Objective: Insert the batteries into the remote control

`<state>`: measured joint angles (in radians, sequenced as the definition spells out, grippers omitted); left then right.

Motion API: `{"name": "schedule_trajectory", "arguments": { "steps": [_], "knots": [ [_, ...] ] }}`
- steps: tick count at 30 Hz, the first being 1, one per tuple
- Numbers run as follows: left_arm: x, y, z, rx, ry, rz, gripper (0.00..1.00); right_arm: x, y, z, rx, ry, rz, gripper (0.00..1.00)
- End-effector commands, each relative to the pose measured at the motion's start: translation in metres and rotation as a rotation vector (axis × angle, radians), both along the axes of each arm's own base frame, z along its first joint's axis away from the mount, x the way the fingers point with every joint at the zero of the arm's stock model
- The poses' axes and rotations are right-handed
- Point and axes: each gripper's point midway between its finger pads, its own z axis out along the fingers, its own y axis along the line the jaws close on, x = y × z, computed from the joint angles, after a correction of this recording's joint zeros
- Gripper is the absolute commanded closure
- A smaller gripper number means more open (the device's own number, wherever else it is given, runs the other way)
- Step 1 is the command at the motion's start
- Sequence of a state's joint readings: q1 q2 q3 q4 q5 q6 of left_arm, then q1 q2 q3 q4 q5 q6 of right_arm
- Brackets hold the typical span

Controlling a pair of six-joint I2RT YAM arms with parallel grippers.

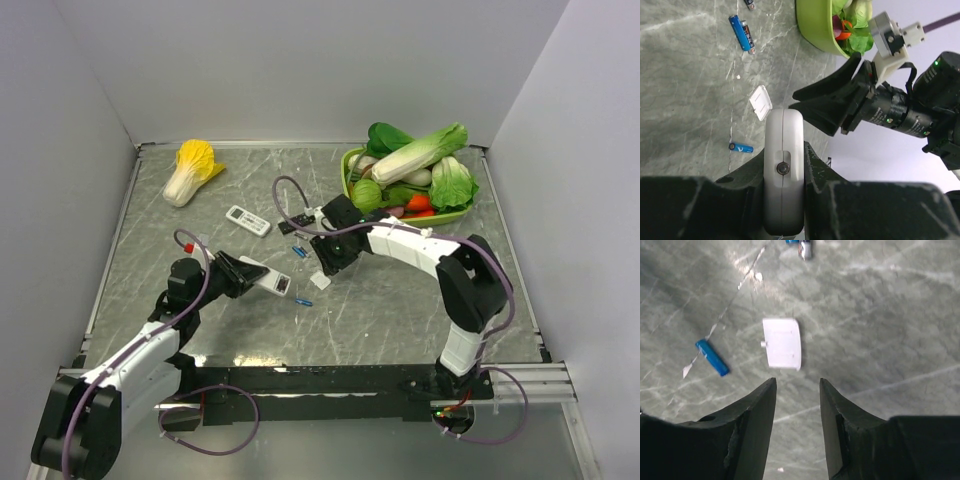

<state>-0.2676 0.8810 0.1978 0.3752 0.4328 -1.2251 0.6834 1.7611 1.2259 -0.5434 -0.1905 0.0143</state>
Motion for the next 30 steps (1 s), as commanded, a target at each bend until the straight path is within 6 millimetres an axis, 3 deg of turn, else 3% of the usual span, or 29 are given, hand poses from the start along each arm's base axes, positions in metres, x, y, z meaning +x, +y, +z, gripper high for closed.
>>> {"name": "schedule_trajectory", "arguments": {
  "steps": [1, 5, 13, 20, 22, 26, 29, 30],
  "knots": [
    [0.000, -0.003, 0.010, 0.003, -0.046, -0.031, 0.99, 0.012, 0.015, -0.004, -0.027, -0.035, 0.049, 0.55],
    [0.002, -0.003, 0.008, 0.012, -0.040, -0.035, 0.99, 0.013, 0.023, -0.012, -0.038, -0.025, 0.058, 0.58],
    [0.004, -0.006, 0.007, 0.017, -0.034, -0.055, 0.99, 0.013, 0.016, -0.030, -0.112, -0.029, 0.068, 0.63],
    [0.006, -0.009, 0.008, 0.009, -0.032, -0.072, 0.99, 0.008, 0.014, -0.039, -0.133, -0.018, 0.082, 0.75],
    [0.006, -0.010, 0.006, 0.003, -0.026, -0.075, 0.99, 0.007, 0.014, -0.039, -0.139, -0.024, 0.087, 0.82],
    [0.007, -0.013, 0.011, -0.025, -0.029, -0.082, 0.99, 0.010, 0.011, -0.025, -0.140, -0.066, 0.082, 0.98],
    [0.009, -0.016, 0.018, -0.049, -0.036, -0.090, 0.99, 0.015, 0.008, 0.001, -0.119, -0.144, 0.070, 1.00],
    [0.010, -0.017, 0.021, -0.057, -0.036, -0.099, 0.99, 0.017, 0.007, 0.018, -0.097, -0.188, 0.069, 1.00]
  ]
}}
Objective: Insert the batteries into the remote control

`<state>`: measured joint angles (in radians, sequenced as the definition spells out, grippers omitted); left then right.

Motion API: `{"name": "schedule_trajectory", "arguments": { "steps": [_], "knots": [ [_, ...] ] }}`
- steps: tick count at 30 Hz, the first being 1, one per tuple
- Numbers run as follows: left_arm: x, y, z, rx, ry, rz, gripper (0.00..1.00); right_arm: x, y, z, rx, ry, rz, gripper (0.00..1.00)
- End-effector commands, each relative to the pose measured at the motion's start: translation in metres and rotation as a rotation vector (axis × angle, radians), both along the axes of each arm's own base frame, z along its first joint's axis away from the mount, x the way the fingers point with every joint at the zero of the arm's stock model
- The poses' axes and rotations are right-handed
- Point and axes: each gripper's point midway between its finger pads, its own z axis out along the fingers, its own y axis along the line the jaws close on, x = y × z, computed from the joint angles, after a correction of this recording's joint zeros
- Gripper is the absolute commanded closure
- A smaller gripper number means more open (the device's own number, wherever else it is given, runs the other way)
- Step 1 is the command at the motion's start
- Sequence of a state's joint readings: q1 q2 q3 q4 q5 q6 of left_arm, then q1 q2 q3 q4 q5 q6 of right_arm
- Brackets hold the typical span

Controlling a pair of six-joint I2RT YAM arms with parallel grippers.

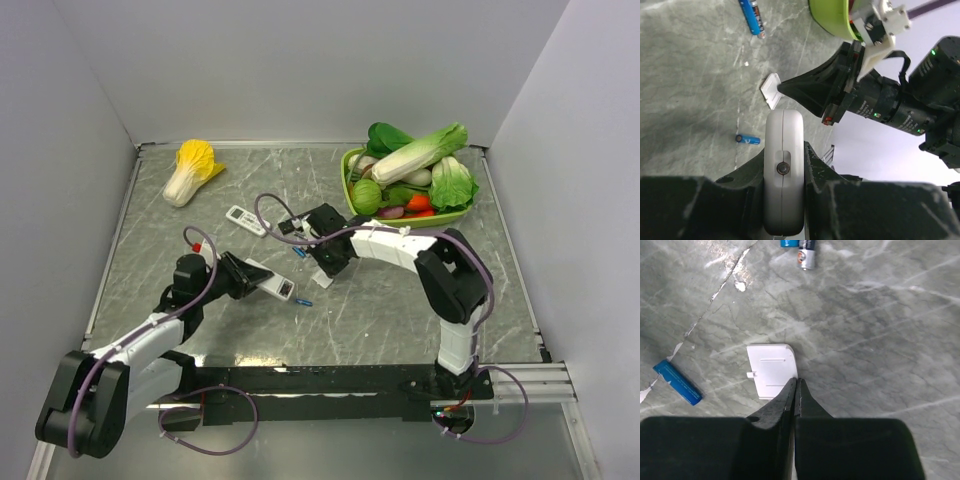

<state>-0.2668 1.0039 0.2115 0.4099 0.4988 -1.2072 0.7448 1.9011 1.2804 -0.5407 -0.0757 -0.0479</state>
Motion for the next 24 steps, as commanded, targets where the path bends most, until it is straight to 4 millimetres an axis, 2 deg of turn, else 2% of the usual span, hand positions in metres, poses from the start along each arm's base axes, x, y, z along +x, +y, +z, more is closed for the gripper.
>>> {"name": "schedule_trajectory", "arguments": {
  "steps": [1, 2, 3, 5, 6, 7, 8, 9, 11, 12, 13, 15, 17, 21, 24],
  "knots": [
    [0.013, -0.010, 0.042, -0.087, -0.094, -0.034, 0.99, 0.013, -0.002, 0.064, 0.060, -0.188, 0.013, 1.00],
    [0.015, -0.012, 0.045, -0.096, -0.097, -0.038, 0.99, 0.016, -0.004, 0.074, 0.060, -0.229, 0.011, 1.00],
    [0.016, -0.014, 0.050, -0.109, -0.106, -0.055, 0.99, 0.019, -0.006, 0.095, 0.077, -0.288, 0.020, 1.00],
    [0.017, -0.017, 0.056, -0.128, -0.107, -0.069, 0.99, 0.024, -0.009, 0.116, 0.080, -0.378, 0.025, 1.00],
    [0.020, -0.019, 0.062, -0.136, -0.116, -0.076, 0.99, 0.025, -0.010, 0.139, 0.106, -0.448, 0.044, 1.00],
    [0.019, -0.022, 0.065, -0.149, -0.113, -0.096, 0.99, 0.025, -0.014, 0.145, 0.095, -0.491, 0.045, 1.00],
    [0.020, -0.023, 0.068, -0.155, -0.117, -0.105, 0.99, 0.024, -0.013, 0.156, 0.106, -0.533, 0.064, 1.00],
    [0.023, -0.026, 0.076, -0.163, -0.131, -0.116, 0.99, 0.024, -0.007, 0.183, 0.148, -0.632, 0.091, 1.00],
    [0.023, -0.030, 0.086, -0.183, -0.133, -0.152, 0.99, 0.023, -0.010, 0.199, 0.158, -0.719, 0.097, 1.00],
    [0.026, -0.033, 0.094, -0.192, -0.144, -0.169, 0.99, 0.021, -0.005, 0.224, 0.198, -0.801, 0.121, 1.00],
    [0.024, -0.036, 0.100, -0.204, -0.150, -0.196, 0.99, 0.020, -0.006, 0.227, 0.204, -0.833, 0.133, 1.00],
    [0.025, -0.039, 0.112, -0.225, -0.167, -0.224, 0.99, 0.018, -0.006, 0.260, 0.254, -0.959, 0.139, 1.00],
    [0.022, -0.042, 0.123, -0.253, -0.175, -0.254, 0.99, 0.011, -0.004, 0.268, 0.275, -1.018, 0.155, 1.00],
    [0.020, -0.046, 0.145, -0.291, -0.198, -0.291, 0.99, -0.010, 0.001, 0.308, 0.379, -1.207, 0.261, 1.00],
    [0.017, -0.048, 0.157, -0.318, -0.202, -0.307, 0.99, -0.022, 0.005, 0.321, 0.412, -1.331, 0.341, 1.00]
  ]
}}
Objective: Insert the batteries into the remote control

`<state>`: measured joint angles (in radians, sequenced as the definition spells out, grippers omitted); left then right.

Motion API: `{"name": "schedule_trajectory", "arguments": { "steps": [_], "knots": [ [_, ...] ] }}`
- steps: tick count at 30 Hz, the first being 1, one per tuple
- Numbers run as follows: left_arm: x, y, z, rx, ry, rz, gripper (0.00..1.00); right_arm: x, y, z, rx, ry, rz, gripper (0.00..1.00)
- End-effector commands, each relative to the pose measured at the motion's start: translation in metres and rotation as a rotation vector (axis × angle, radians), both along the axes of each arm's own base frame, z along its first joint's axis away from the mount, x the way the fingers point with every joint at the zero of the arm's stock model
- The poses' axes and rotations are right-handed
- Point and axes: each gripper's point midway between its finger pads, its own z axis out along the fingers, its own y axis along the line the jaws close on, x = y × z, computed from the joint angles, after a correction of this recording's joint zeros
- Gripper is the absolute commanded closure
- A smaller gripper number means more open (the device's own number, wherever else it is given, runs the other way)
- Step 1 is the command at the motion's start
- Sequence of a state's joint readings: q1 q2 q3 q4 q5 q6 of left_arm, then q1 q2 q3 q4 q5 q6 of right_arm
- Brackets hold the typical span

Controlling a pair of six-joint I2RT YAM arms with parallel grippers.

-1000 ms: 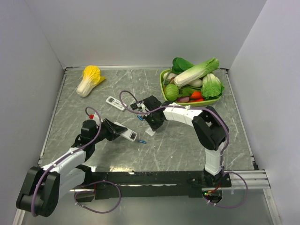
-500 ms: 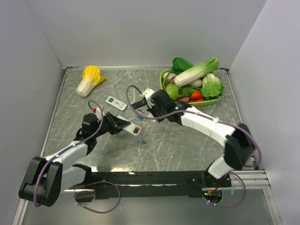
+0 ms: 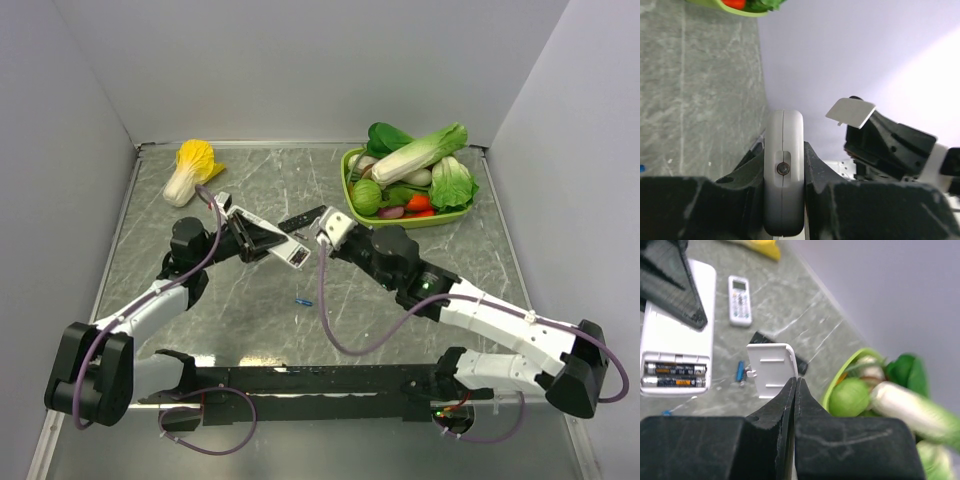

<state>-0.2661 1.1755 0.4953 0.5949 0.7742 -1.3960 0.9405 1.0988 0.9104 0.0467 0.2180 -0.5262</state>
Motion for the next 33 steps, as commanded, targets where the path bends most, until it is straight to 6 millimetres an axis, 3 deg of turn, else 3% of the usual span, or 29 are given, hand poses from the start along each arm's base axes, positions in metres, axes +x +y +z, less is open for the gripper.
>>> {"name": "schedule_trajectory", "arguments": {
  "steps": [1, 12, 19, 33],
  "knots": [
    [-0.008, -0.007, 0.043, -0.076, -0.078, -0.073, 0.99, -0.016, 0.010, 0.055, 0.066, -0.295, 0.116, 1.00],
    [-0.009, -0.015, 0.069, -0.115, -0.015, -0.112, 0.99, -0.039, 0.024, 0.101, 0.055, -0.606, 0.145, 1.00],
    [-0.013, -0.017, 0.079, -0.176, 0.049, -0.127, 0.99, -0.051, 0.036, 0.098, -0.030, -0.728, 0.148, 1.00],
    [-0.017, -0.017, 0.095, -0.214, 0.082, -0.150, 0.99, -0.058, 0.044, 0.069, -0.103, -0.715, 0.228, 1.00]
  ]
}}
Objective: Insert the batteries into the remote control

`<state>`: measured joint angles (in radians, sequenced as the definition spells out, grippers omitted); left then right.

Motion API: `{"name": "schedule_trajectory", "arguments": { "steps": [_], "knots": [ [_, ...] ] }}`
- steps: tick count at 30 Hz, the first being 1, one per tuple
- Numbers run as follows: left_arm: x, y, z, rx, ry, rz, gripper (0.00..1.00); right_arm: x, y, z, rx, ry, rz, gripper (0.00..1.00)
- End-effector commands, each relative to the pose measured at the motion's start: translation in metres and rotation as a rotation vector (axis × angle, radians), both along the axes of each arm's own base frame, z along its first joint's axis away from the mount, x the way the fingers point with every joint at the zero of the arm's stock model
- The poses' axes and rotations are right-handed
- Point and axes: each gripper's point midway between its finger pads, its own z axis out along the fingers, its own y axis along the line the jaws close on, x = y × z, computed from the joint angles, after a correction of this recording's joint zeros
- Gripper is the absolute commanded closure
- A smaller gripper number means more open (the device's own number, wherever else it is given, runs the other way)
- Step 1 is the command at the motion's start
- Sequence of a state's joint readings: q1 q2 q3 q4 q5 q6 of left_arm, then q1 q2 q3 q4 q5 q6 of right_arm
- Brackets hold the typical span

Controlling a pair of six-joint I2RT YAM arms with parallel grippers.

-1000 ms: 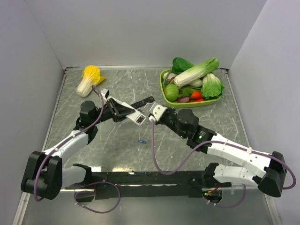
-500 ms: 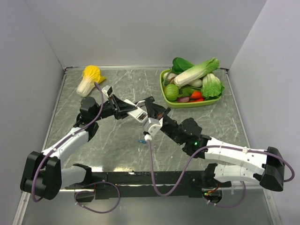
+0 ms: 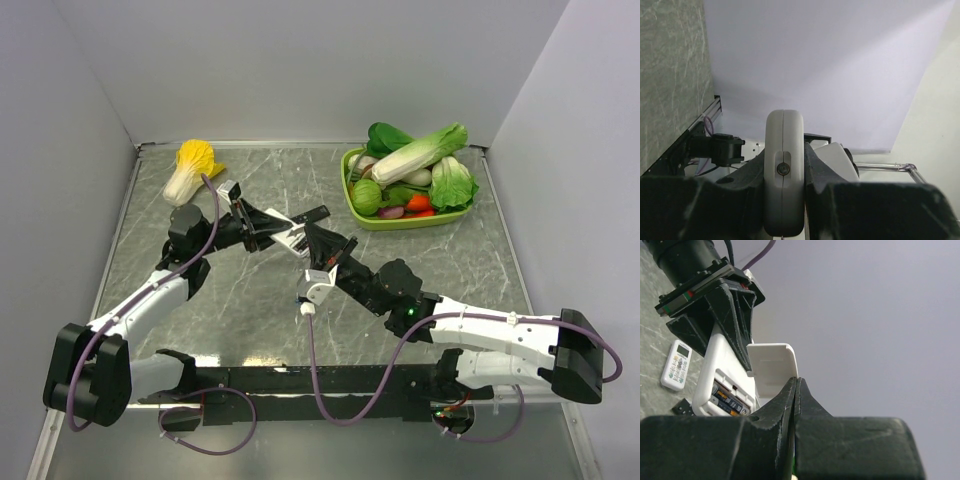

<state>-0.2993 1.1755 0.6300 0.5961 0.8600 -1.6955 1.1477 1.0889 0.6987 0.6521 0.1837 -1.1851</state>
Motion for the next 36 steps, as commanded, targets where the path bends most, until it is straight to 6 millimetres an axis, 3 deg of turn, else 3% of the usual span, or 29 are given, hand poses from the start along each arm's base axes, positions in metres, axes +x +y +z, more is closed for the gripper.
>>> {"name": "schedule_trajectory", "arguments": {
  "steps": [1, 14, 36],
  "knots": [
    [-0.007, -0.001, 0.029, -0.048, -0.057, -0.033, 0.99, -0.008, -0.001, 0.005, 0.006, -0.033, 0.028, 1.00],
    [-0.007, -0.002, 0.036, -0.032, -0.064, -0.035, 0.99, -0.004, -0.009, -0.002, -0.019, -0.064, -0.018, 1.00],
    [-0.015, -0.002, 0.048, -0.036, -0.095, -0.039, 0.99, -0.014, -0.002, -0.017, -0.082, -0.072, 0.052, 1.00]
  ]
}}
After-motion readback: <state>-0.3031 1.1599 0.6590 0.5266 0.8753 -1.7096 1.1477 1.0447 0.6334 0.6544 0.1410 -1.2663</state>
